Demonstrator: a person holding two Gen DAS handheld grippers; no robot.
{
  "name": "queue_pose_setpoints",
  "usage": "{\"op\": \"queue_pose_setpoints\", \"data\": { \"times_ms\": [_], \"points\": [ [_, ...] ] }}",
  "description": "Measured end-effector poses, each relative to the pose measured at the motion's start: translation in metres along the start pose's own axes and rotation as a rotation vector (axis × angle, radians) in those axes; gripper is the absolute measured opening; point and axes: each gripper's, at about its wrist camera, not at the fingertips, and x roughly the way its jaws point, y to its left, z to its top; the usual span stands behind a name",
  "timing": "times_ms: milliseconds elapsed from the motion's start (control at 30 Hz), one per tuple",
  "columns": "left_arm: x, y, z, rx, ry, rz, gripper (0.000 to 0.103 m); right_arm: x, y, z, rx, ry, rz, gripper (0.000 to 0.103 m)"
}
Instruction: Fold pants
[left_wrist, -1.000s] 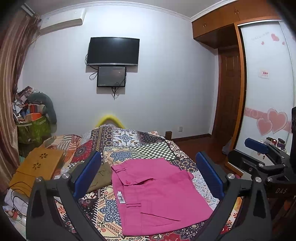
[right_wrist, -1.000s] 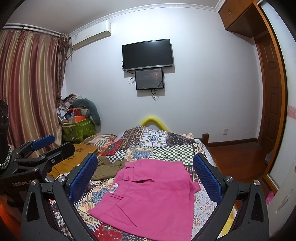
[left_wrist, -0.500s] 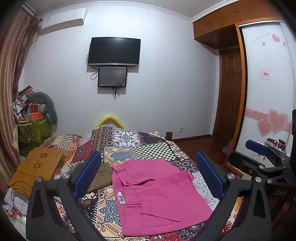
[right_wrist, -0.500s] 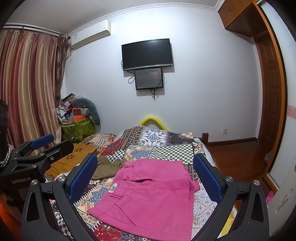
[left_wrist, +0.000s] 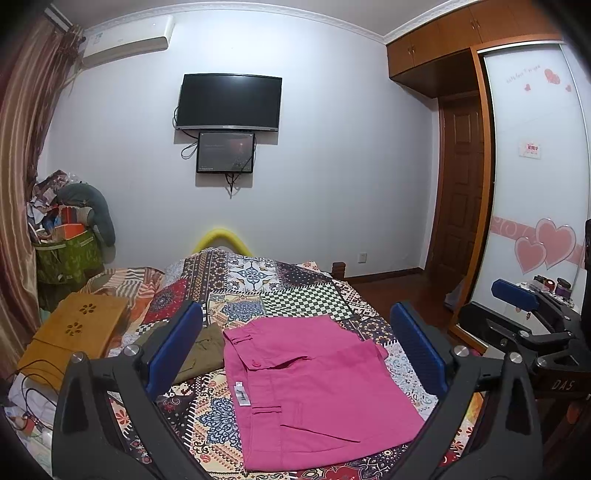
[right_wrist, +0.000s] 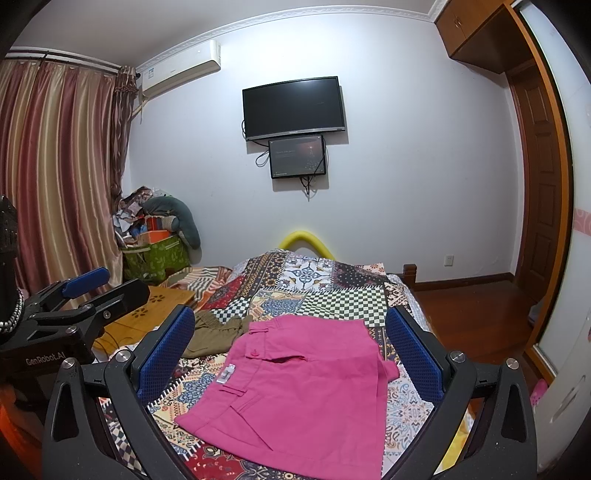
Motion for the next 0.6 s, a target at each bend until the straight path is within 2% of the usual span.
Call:
{"op": "queue_pose_setpoints", "data": {
  "times_ms": [600],
  "points": [
    [0.0015,-0.0021,0.0003,0.001,0.006,-0.002,0.103,0.0005,0.0013,0.0006,0.0,0.004,-0.002,0.103]
  ]
}}
